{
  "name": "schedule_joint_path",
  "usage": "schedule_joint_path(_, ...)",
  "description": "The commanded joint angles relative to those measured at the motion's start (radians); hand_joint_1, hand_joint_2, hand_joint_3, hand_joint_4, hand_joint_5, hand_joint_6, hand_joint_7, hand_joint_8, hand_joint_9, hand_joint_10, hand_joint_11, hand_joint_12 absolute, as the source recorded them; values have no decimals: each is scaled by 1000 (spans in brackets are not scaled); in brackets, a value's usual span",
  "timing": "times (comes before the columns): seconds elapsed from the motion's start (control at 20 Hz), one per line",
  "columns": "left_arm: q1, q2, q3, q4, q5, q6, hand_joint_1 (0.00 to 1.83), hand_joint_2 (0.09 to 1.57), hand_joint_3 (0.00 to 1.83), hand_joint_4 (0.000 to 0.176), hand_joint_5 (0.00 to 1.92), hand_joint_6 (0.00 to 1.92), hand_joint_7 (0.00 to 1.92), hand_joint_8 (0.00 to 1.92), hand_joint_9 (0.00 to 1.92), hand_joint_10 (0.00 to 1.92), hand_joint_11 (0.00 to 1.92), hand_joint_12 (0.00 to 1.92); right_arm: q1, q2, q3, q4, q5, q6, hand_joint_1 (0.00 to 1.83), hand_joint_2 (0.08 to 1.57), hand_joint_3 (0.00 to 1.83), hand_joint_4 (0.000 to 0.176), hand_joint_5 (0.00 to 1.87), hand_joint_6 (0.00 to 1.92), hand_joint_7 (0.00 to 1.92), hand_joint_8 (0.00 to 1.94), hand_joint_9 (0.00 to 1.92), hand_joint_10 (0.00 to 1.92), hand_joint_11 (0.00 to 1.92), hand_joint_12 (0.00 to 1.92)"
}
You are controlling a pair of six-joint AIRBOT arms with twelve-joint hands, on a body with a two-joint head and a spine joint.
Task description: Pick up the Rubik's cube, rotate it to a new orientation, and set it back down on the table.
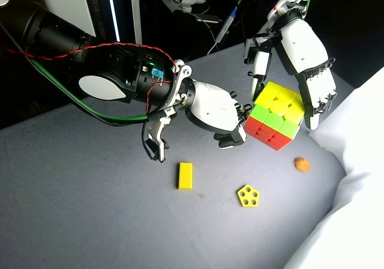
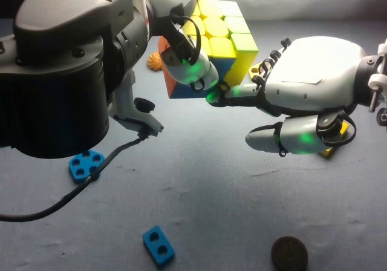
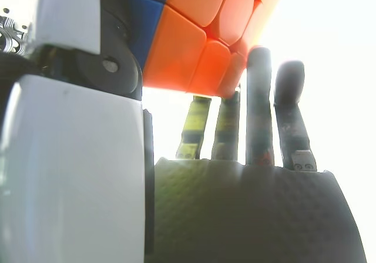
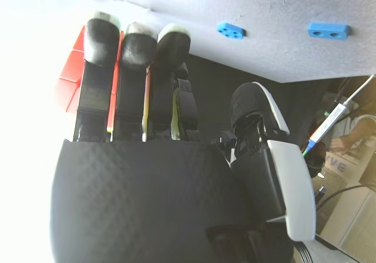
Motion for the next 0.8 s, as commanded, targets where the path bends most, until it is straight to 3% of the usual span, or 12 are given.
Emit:
schedule_joint_path(0.0,-15,6,-12,46,32,-13,1093,1359,2,0,572,1461,535,1834,268,1700,146,1920,11,8,10,19,137,-2,0,1422,5,0,136,15,644,1780,771,1921,623,1921)
schedule_joint_path(0.15,-15,6,-13,46,29,-15,1106,1341,0,0,608,1422,556,1791,300,1652,198,1888,11,8,10,19,121,2,0,1412,0,0,95,5,685,1680,777,1921,564,1921)
schedule_joint_path(0.4,-15,6,-17,46,23,-16,1092,1352,0,0,611,1460,519,1814,319,1713,274,1843,10,9,10,19,109,1,0,1411,0,0,56,3,610,1731,719,1921,539,1921)
schedule_joint_path(0.5,-15,6,-17,46,23,-16,1079,1365,1,0,591,1496,500,1842,290,1791,270,1916,11,9,13,19,113,-1,0,1413,0,0,78,10,638,1757,730,1921,549,1921)
schedule_joint_path(0.6,-15,6,-17,46,22,-16,1083,1355,0,0,592,1489,535,1789,314,1703,257,1885,11,8,15,19,102,-1,0,1407,0,0,104,18,677,1768,765,1921,650,1921)
schedule_joint_path(0.75,-17,6,-17,46,21,-16,1078,1368,2,0,564,1507,517,1835,281,1724,240,1912,19,11,13,-27,70,64,0,1421,4,0,84,6,653,1790,785,1921,655,1921)
